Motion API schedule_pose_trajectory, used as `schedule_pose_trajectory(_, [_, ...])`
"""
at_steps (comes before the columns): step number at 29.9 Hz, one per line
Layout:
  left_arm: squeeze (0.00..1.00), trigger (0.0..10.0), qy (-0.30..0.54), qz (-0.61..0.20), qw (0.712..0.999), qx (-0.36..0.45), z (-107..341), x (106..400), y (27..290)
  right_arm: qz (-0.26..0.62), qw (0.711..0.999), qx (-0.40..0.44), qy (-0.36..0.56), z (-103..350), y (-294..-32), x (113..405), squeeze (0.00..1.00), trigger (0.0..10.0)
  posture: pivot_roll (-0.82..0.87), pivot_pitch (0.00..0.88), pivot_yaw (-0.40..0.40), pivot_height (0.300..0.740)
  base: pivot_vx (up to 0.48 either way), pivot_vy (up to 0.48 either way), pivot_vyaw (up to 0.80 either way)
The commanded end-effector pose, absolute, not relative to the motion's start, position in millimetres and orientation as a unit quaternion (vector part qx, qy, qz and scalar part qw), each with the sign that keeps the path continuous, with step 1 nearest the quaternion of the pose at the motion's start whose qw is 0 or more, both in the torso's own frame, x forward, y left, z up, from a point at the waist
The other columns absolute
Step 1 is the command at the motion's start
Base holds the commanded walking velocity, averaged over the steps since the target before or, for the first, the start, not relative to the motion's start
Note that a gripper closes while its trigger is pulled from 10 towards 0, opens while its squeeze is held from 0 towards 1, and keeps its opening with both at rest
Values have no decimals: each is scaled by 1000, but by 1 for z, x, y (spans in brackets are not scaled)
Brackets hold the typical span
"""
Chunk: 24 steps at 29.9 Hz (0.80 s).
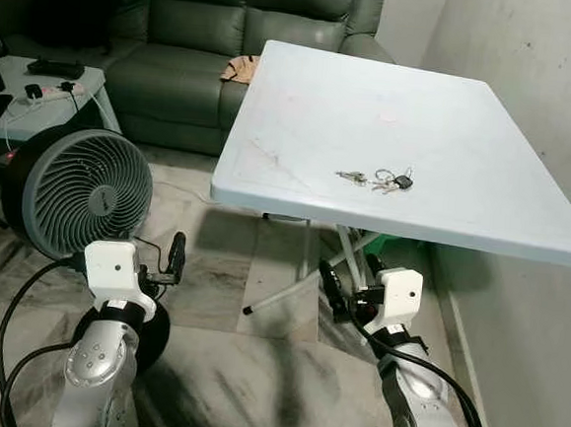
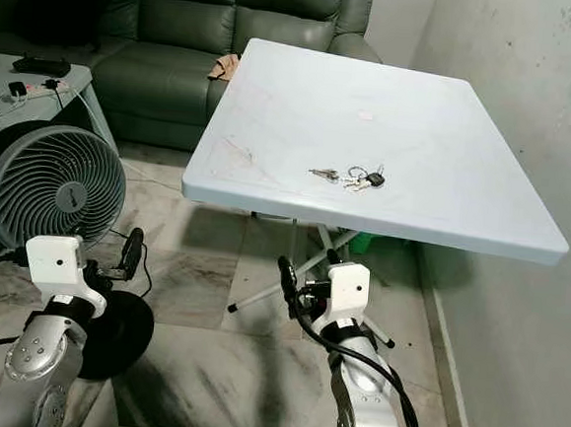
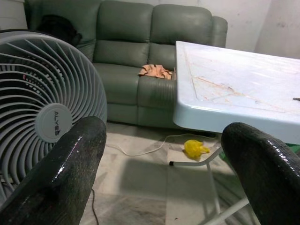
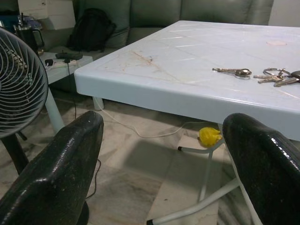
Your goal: Hang keys on a hook
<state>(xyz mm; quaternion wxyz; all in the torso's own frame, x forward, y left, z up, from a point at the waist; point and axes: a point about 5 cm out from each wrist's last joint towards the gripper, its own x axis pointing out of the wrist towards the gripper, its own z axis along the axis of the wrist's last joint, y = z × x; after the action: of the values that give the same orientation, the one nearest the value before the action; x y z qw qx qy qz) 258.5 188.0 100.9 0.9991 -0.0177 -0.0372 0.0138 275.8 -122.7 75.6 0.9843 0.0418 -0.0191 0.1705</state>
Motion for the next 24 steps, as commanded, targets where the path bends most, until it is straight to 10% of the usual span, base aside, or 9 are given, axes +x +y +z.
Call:
schedule_pose_trajectory(1, [0, 10000, -39, 13, 999, -10, 104, 260, 187, 170, 984, 42, -21, 77, -124, 278, 0, 10000, 240, 0, -81, 732, 0, 0, 0])
schedule_pose_trajectory(24, [0, 10000, -48, -4, 999, 14, 108, 269, 180, 128, 991, 40, -30, 78, -135, 277, 0, 10000, 173, 0, -50, 732, 0, 0, 0])
